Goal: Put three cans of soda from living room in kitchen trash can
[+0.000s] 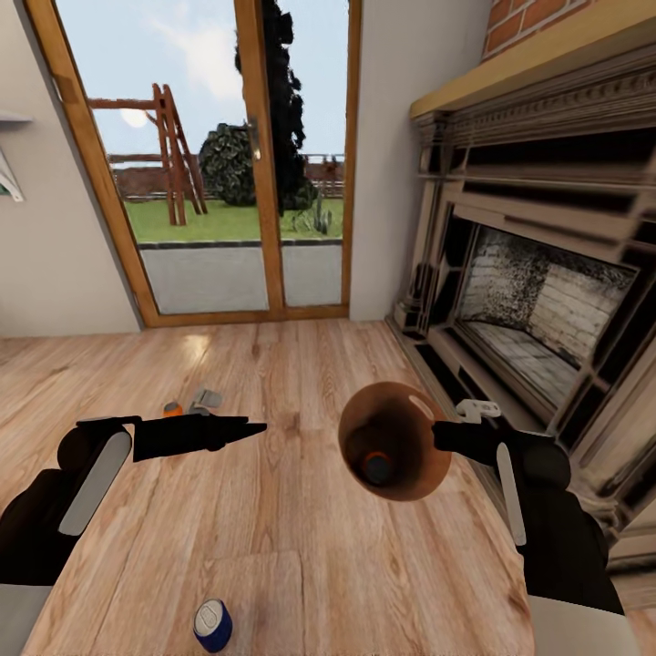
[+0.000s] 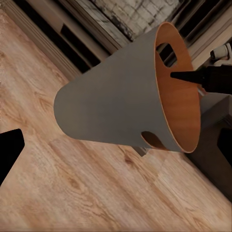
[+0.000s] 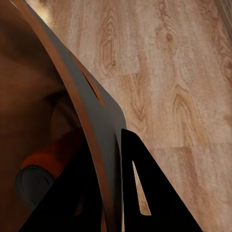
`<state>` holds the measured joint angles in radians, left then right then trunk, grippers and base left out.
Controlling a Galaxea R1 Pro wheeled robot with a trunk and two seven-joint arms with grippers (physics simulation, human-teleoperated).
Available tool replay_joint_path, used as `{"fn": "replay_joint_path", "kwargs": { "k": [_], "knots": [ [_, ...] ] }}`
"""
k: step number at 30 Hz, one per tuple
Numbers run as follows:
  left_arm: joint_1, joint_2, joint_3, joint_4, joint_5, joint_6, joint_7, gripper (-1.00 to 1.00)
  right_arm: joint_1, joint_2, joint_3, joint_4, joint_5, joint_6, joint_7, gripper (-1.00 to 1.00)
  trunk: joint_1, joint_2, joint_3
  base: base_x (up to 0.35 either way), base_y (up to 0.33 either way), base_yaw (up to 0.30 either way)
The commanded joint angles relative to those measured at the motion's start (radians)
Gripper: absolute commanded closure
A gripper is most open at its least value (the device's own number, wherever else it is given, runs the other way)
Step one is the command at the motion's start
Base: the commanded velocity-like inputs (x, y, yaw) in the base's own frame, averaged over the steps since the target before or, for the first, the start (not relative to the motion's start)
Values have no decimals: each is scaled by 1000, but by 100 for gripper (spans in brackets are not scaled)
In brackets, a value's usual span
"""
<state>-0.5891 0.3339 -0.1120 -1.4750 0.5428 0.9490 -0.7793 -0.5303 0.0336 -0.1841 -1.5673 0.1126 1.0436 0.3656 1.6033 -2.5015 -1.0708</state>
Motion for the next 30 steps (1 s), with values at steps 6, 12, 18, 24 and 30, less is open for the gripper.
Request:
{"fn": "replay_joint_path", "kwargs": {
  "k": [6,12,18,24,30],
  "knots": [
    [0,2,-4,36,-4,-2,0,-100,0,0,0,0,-28,4,7,100,0,0,-9,0,0,0],
    [0,9,-5,42,-12,-2,-1,-100,0,0,0,0,-28,4,7,100,0,0,-19,0,0,0],
    [0,20,-6,41,-23,-2,-1,-100,0,0,0,0,-28,4,7,100,0,0,-28,0,0,0],
    [0,32,-9,41,-24,-2,-1,-100,0,0,-1,0,-28,4,7,100,0,0,-37,0,0,0],
    [0,44,-12,41,-24,-3,-1,-100,0,0,-1,0,-28,4,7,100,0,0,-46,0,0,0]
  ]
}}
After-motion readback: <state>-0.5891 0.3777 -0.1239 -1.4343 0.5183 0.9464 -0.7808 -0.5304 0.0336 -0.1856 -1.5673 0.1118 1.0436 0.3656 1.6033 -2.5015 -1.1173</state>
